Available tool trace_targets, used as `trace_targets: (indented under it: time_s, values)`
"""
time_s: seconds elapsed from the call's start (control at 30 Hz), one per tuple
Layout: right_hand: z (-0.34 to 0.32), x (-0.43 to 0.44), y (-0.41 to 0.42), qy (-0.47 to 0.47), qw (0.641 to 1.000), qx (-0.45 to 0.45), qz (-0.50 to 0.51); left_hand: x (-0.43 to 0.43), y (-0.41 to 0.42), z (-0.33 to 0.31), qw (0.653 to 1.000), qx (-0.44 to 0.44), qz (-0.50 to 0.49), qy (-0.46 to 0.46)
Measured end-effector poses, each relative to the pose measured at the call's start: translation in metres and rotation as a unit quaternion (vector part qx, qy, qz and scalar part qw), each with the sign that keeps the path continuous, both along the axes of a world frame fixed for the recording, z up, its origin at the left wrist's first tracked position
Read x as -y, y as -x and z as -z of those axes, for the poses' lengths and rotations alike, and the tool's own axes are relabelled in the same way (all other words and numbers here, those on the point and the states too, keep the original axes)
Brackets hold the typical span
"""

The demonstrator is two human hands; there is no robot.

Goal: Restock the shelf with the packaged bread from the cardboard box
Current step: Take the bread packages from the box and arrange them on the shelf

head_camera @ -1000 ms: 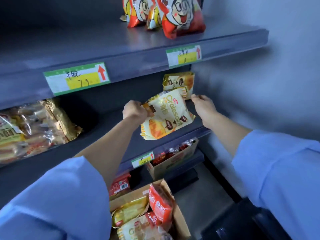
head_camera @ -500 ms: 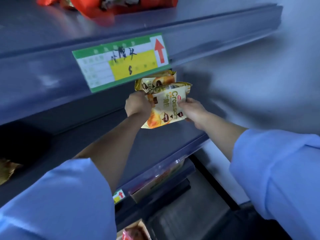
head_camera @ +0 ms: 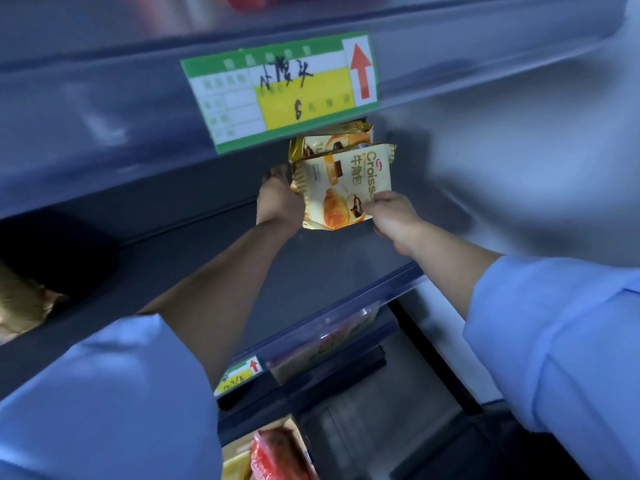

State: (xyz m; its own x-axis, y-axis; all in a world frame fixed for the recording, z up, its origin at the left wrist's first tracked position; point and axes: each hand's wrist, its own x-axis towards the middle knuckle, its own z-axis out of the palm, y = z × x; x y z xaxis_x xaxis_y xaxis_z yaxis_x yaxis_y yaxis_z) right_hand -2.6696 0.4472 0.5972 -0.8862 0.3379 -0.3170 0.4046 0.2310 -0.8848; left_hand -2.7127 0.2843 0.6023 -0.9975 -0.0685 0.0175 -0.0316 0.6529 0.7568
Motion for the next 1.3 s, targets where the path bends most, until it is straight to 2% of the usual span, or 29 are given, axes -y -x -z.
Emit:
trace_targets:
  time_s: [0.13, 0.27, 0.43, 0.57, 0.7, 0.83, 0.9, 0.97, 1.07, 1.13, 1.3]
  values:
    - [-0.005, 0.032, -0.026, -0.001, 0.999, 0.018, -0.033, 0.039, -0.04, -0.007, 1.0, 0.005, 0.008, 0.0]
    - [-0.002, 0.081, -0.072, 0.046, 0.988, 0.074, -0.126, 0.086, -0.102, 0.0, 1.0, 0.025, 0.013, 0.012]
    - [0.029, 0.147, -0.142, 0.011, 0.941, 0.169, -0.294, 0.155, -0.196, 0.03, 0.984, 0.163, 0.071, 0.023]
    - [0.056, 0.191, -0.196, -0.116, 0.884, 0.223, -0.394, 0.213, -0.265, 0.059, 0.95, 0.283, 0.107, 0.08]
    - [0.094, 0.208, -0.227, -0.303, 0.819, 0.233, -0.427, 0.249, -0.314, 0.088, 0.935, 0.339, 0.076, 0.072]
    - [0.122, 0.215, -0.255, -0.375, 0.796, 0.248, -0.406, 0.256, -0.351, 0.106, 0.916, 0.393, 0.068, 0.04]
    - [0.136, 0.216, -0.264, -0.381, 0.8, 0.258, -0.385, 0.252, -0.36, 0.115, 0.909, 0.408, 0.071, 0.031]
    - [0.149, 0.216, -0.271, -0.375, 0.82, 0.274, -0.336, 0.246, -0.365, 0.122, 0.908, 0.409, 0.084, 0.026]
    - [0.17, 0.209, -0.278, -0.33, 0.842, 0.296, -0.307, 0.239, -0.368, 0.129, 0.908, 0.407, 0.099, 0.015]
    - [0.178, 0.203, -0.281, -0.296, 0.859, 0.274, -0.316, 0.234, -0.368, 0.131, 0.907, 0.408, 0.103, 0.015]
    - [0.177, 0.188, -0.291, -0.368, 0.855, 0.187, -0.313, 0.226, -0.363, 0.127, 0.908, 0.402, 0.115, 0.029]
